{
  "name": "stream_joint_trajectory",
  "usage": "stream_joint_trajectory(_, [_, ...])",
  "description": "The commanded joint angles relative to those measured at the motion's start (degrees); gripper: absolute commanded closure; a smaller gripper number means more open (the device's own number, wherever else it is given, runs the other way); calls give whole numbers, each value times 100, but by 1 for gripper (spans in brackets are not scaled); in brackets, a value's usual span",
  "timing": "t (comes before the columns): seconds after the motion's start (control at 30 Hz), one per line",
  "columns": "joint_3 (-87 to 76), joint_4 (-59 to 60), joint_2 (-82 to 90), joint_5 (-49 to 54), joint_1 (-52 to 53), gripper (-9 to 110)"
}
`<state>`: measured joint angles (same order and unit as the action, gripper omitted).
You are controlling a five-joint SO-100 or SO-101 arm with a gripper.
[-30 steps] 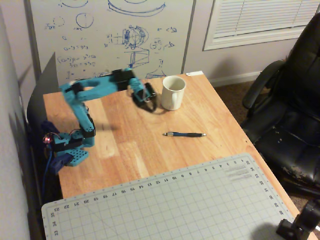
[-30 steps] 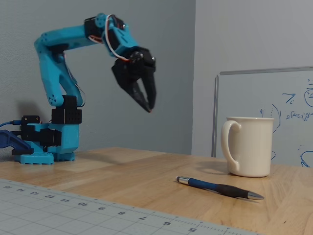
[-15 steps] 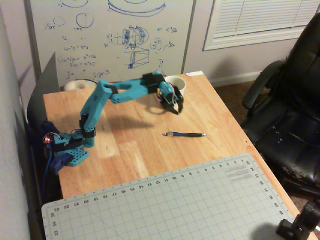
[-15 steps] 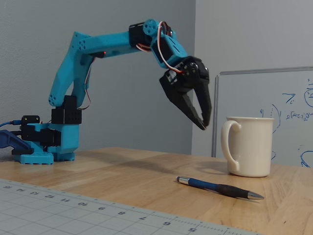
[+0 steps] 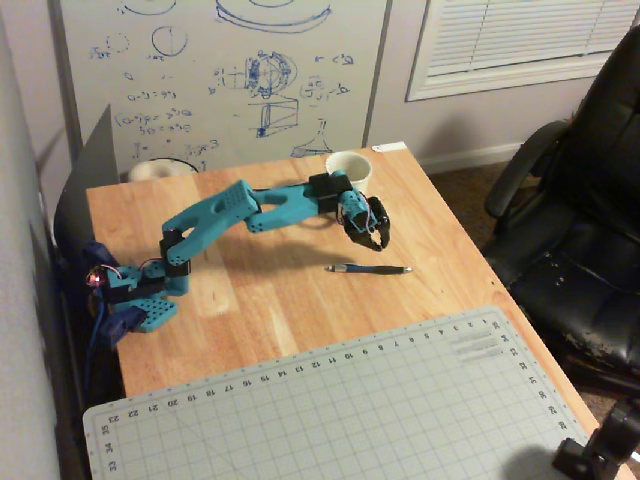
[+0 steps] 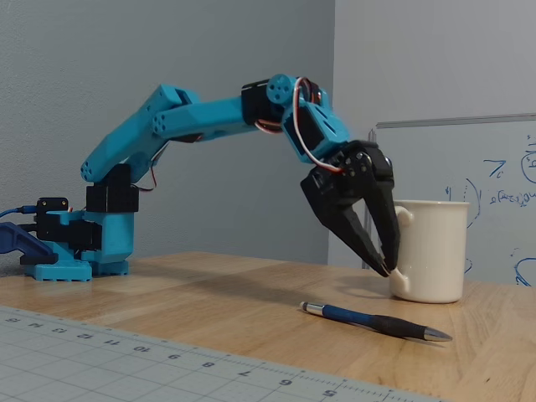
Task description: Touch the pen.
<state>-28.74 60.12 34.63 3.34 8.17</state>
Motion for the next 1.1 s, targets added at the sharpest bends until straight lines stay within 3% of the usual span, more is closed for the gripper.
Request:
stream_joint_trajectory(0.0, [967, -62, -105, -18, 44, 101])
stream_joint_trajectory(1.07, [1503, -26, -826, -18, 237, 101])
